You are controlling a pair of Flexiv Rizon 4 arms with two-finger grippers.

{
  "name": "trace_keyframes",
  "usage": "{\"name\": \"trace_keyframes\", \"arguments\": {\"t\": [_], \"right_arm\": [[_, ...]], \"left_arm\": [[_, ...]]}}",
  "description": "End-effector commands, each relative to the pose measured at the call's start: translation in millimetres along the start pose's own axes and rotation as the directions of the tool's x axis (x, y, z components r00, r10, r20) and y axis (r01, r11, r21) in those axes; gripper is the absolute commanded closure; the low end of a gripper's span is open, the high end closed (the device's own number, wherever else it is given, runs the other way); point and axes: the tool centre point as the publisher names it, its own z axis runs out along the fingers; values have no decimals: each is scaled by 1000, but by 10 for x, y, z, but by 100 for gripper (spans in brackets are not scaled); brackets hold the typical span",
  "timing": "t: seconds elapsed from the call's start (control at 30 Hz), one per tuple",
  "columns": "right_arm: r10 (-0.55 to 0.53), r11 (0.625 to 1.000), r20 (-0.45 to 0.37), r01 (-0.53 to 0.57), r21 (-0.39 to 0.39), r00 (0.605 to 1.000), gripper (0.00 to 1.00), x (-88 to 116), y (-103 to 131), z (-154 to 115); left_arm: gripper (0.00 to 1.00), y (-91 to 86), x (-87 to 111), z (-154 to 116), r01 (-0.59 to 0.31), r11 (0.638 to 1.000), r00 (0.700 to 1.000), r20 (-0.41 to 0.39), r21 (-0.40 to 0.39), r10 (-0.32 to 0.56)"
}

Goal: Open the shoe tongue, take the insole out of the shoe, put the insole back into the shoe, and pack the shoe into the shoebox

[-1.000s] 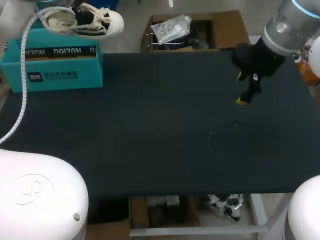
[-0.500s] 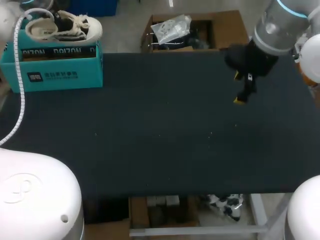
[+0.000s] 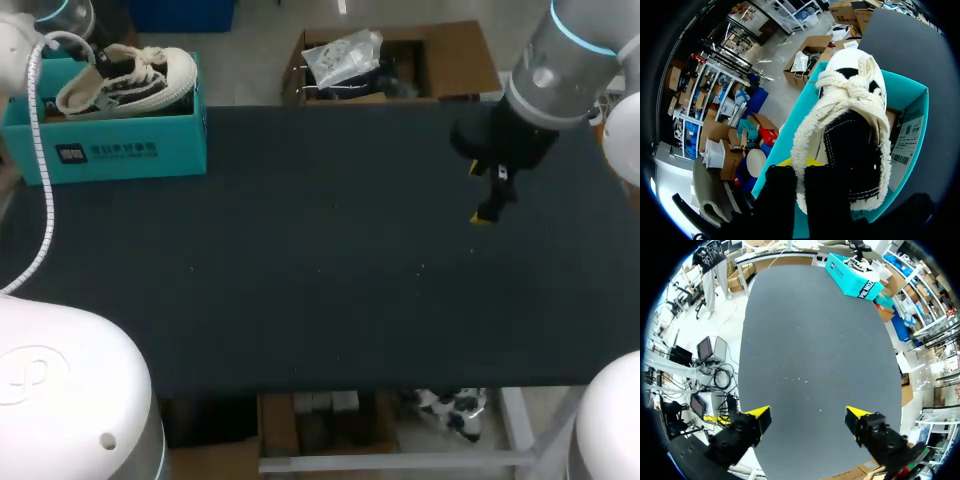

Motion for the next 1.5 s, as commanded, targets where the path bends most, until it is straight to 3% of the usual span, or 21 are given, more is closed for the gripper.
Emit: {"name": "trace_keyframes", "arguments": {"t": [0.03,0.53,0.8,1.2,1.47,1.5], "right_arm": [[10,1000,-15,-10,13,1000,0,-50,63,-11],[33,999,-6,-33,24,999,0,-62,112,-45],[33,999,-6,-33,24,999,0,-62,112,-45],[33,999,-6,-33,24,999,0,-62,112,-45],[33,999,-6,-33,24,999,0,-62,112,-45],[33,999,-6,-33,24,999,0,-62,112,-45]], "left_arm": [[100,-25,-28,142,-1,1000,1000,-7,1,1],[100,189,-92,-107,5,998,1000,3,61,-6],[100,214,7,97,-28,999,998,-54,41,30],[100,399,222,405,-86,996,983,-163,-7,84],[100,339,224,785,-98,987,976,-204,-130,70],[63,339,216,817,-89,985,978,-202,-146,58]]}}
